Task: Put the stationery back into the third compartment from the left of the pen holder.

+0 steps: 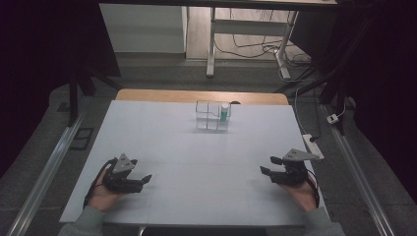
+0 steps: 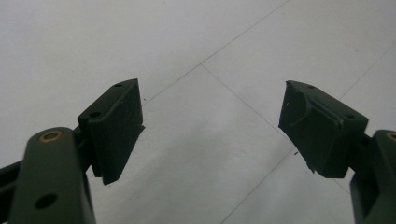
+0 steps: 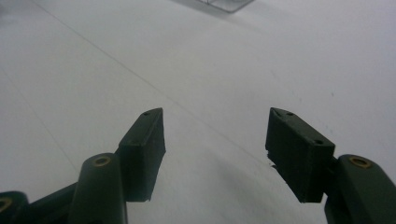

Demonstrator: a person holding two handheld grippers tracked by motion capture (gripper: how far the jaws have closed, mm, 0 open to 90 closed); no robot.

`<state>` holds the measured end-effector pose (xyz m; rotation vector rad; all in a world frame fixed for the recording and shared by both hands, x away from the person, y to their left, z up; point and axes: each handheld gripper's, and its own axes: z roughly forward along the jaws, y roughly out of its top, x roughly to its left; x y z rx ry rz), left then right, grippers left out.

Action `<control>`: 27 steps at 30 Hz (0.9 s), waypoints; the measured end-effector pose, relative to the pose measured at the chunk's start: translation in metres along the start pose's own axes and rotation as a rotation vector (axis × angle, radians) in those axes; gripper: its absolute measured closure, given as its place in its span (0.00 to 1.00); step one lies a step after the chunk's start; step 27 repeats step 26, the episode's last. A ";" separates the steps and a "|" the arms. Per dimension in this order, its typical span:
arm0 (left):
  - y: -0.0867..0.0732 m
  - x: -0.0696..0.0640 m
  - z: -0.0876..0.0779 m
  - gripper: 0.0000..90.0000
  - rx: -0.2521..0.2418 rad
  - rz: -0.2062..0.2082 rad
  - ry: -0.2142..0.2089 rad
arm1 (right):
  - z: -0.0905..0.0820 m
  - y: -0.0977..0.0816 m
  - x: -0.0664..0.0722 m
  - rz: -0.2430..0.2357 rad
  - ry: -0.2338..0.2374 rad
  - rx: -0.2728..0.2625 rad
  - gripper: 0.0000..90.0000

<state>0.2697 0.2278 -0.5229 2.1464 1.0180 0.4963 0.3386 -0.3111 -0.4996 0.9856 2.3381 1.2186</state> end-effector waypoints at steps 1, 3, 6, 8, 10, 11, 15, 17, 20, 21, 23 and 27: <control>0.000 0.000 0.000 0.24 -0.003 -0.001 0.000 | 0.000 -0.003 0.000 0.002 -0.002 0.001 0.41; 0.000 -0.001 0.000 0.24 -0.003 0.000 0.000 | -0.002 -0.007 -0.002 -0.002 -0.002 0.001 0.40; 0.000 -0.002 0.000 0.24 -0.004 0.002 0.002 | -0.003 -0.011 -0.003 -0.003 -0.001 0.000 0.39; 0.001 -0.002 0.000 0.24 -0.001 0.006 0.002 | -0.003 -0.012 -0.002 -0.015 0.002 0.001 0.39; 0.001 -0.002 0.000 0.24 -0.001 0.006 0.002 | -0.003 -0.012 -0.002 -0.026 -0.003 0.008 0.38; 0.001 -0.002 0.000 0.24 0.000 0.007 0.002 | -0.002 -0.012 -0.002 -0.027 0.002 0.008 0.38; 0.001 -0.002 0.000 0.24 -0.001 0.007 0.002 | -0.001 -0.012 0.000 -0.033 0.000 0.012 0.38; 0.001 -0.002 0.000 0.24 0.000 0.009 0.001 | -0.001 -0.012 0.001 -0.032 0.001 0.008 0.38; 0.001 -0.002 0.000 0.24 0.000 0.013 0.002 | -0.001 -0.012 0.001 -0.040 -0.002 0.010 0.38; 0.001 -0.002 0.000 0.24 0.001 0.014 0.002 | -0.001 -0.012 0.001 -0.042 -0.003 0.012 0.38; 0.001 -0.003 0.000 0.24 0.000 0.015 0.003 | -0.001 -0.012 0.001 -0.042 -0.004 0.012 0.38; 0.001 -0.002 0.000 0.24 0.001 0.013 0.003 | -0.001 -0.012 0.001 -0.044 -0.004 0.009 0.38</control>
